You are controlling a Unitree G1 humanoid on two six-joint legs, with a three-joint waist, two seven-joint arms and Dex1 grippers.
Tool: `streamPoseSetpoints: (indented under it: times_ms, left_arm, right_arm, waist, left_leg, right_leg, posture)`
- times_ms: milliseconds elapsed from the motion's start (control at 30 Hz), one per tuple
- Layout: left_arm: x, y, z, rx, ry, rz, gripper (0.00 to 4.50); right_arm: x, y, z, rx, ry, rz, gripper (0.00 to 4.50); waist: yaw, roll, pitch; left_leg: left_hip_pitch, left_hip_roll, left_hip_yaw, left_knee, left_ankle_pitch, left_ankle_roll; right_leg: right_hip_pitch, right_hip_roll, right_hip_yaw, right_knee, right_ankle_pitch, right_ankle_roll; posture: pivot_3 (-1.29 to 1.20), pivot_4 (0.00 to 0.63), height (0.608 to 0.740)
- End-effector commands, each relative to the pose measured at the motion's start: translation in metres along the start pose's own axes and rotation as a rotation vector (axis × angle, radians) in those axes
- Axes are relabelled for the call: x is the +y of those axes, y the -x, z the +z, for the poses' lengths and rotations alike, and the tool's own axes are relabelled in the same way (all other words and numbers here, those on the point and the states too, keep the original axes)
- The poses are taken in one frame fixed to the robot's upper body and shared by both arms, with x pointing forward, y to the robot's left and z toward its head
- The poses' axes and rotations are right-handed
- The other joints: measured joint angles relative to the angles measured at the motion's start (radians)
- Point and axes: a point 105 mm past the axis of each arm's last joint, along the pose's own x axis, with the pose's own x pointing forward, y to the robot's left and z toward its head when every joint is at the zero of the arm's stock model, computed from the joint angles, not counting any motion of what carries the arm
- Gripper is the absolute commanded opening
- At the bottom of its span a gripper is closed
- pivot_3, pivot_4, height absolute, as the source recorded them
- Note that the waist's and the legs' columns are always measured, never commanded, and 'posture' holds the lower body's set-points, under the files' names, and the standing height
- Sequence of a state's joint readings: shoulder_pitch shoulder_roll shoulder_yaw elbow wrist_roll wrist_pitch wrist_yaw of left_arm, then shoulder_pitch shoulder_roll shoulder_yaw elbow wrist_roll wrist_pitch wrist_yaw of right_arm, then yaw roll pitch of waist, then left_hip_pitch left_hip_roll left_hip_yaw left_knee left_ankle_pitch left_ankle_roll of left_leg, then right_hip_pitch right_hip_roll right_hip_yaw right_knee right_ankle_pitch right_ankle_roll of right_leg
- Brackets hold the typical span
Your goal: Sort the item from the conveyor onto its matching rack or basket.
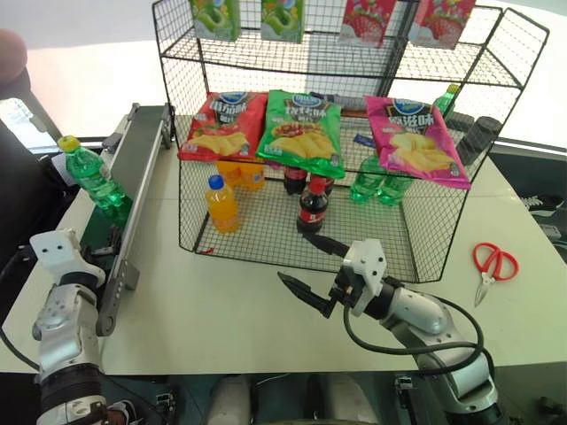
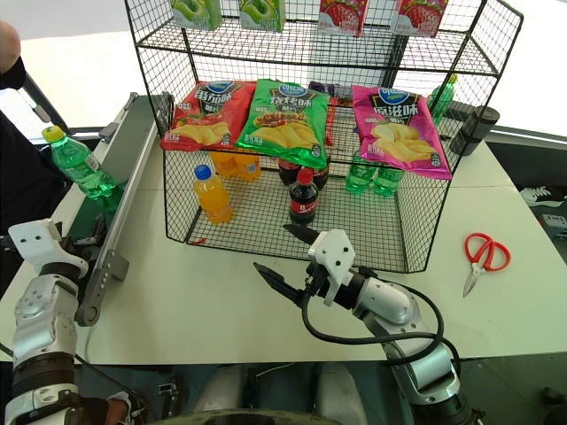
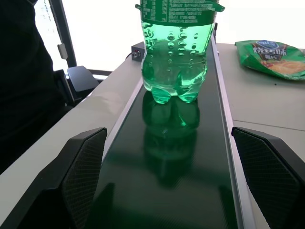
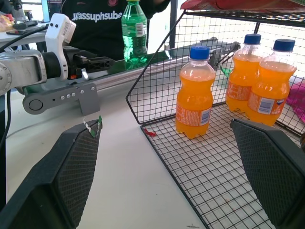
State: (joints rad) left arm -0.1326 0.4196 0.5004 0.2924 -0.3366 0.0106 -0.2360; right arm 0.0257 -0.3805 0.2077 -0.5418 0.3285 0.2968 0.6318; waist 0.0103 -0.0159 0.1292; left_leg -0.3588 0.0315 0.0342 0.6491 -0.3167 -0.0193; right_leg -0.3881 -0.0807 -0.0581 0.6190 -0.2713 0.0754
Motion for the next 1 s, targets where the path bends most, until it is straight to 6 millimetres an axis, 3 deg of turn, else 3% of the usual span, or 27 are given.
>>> streamPoseSetpoints:
  times_ms: [33,733,833,867,1000]
  left_arm:
    - [0.000,-0.001,0.014,-0.053,-0.010,0.001,4.50]
    - [0.008,-0.003,0.024,-0.096,-0.006,0.050,4.50]
    - [0.008,-0.002,0.024,-0.102,-0.001,0.052,3.68]
    - [0.008,-0.002,0.024,-0.104,-0.001,0.054,3.20]
    - [0.007,0.000,0.032,-0.142,-0.004,0.049,3.03]
  right_arm:
    - [-0.004,-0.004,0.011,-0.041,0.014,0.005,4.49]
    - [-0.006,-0.011,0.019,-0.042,0.001,0.020,4.49]
    - [-0.006,-0.011,0.018,-0.041,-0.001,0.022,4.50]
    - [-0.006,-0.010,0.018,-0.041,-0.001,0.023,4.50]
    - [-0.006,-0.010,0.018,-0.039,-0.001,0.024,4.50]
  waist:
    - [0.000,0.000,0.000]
    - [-0.001,0.000,0.000]
    - [0.001,0.000,0.000]
    - [0.001,0.000,0.000]
    - [-0.001,0.000,0.000]
  left_leg:
    - [0.000,0.000,0.000,0.000,0.000,0.000]
    - [-0.001,0.000,0.000,-0.002,0.000,0.000]
    - [-0.001,0.000,0.000,-0.002,0.000,0.000]
    - [-0.002,0.000,0.000,-0.002,0.000,-0.001]
    - [-0.002,0.000,0.000,-0.002,0.000,-0.001]
  right_leg:
    - [0.000,0.000,0.000,0.000,0.000,0.000]
    - [-0.001,-0.003,0.000,-0.002,0.000,0.000]
    - [-0.001,-0.003,0.000,-0.002,0.000,-0.001]
    - [-0.001,-0.003,0.000,-0.002,0.000,-0.001]
    - [-0.002,-0.004,0.000,-0.003,0.000,-0.001]
  posture:
    - [0.00,0.150,0.740]
    - [0.00,0.150,0.740]
    - [0.00,0.150,0.740]
    - [0.00,0.150,0.740]
    - [0.00,0.150,0.740]
